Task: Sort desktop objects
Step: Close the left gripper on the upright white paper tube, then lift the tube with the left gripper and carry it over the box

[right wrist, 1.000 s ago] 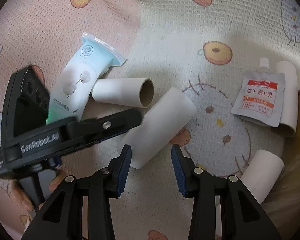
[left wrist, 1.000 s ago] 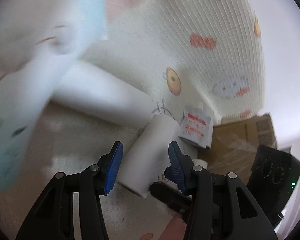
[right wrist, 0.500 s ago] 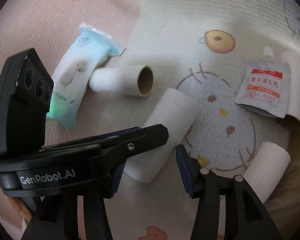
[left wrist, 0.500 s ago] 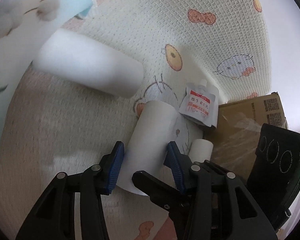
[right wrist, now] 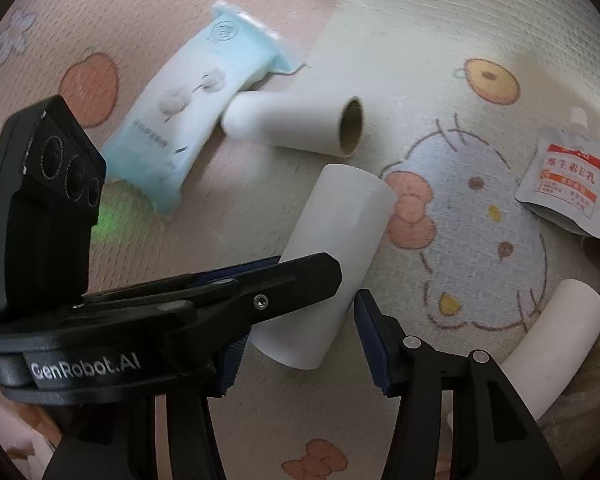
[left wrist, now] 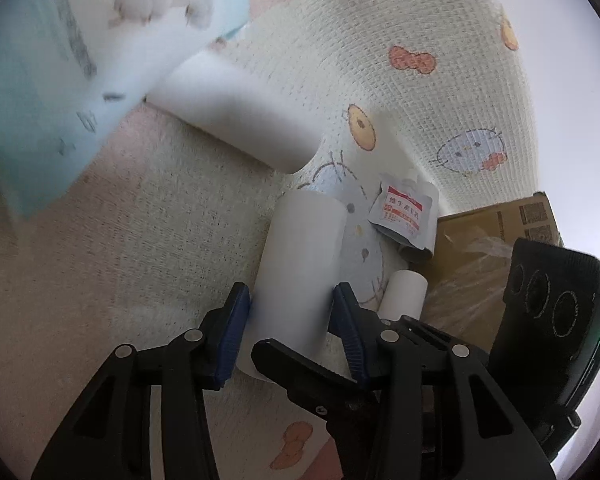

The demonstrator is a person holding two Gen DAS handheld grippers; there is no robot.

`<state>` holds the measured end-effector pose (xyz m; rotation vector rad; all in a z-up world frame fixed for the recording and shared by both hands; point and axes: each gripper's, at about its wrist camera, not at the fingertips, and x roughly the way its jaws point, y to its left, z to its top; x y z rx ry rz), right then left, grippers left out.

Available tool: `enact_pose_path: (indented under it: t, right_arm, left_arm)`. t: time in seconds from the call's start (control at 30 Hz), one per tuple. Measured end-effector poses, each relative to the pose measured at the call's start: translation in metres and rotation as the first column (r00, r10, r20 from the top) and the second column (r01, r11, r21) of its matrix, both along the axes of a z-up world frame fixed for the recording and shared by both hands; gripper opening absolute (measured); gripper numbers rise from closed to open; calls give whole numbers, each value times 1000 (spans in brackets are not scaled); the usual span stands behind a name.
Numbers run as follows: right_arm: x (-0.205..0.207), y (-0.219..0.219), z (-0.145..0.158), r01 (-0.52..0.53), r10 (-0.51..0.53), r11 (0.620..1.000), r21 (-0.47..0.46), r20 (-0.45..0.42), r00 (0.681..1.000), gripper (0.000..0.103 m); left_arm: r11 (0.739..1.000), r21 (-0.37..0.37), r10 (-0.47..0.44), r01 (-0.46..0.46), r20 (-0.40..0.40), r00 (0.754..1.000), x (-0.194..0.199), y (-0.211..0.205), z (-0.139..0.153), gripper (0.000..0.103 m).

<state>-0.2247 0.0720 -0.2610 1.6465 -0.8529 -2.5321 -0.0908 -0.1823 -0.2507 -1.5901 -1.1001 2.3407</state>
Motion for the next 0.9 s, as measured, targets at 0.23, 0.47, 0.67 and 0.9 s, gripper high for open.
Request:
enact_pose_path:
  t: [0.23,0.47,0.67,0.9]
  right_arm:
    - [7,-7,34,-42,44,999,27,-68,997,50]
    - [13,-19,91,-91,109,989,117,-160,981,50]
    - [19,-23,130,-88,134,981,175,-271,953,50]
    - [40,-11,156,-54,125,979,198,-364,923,50]
  left_arm:
    - [993,-116,-9,0,-76,997,10,9,47,48]
    - [966,-256,-11,-34,-172,985,23,20,108,48]
    - [943,-331,-35,-44,-231,972,28,34,149,47]
    - [911,-411,-96,-23,-267,959,27,63,183,47]
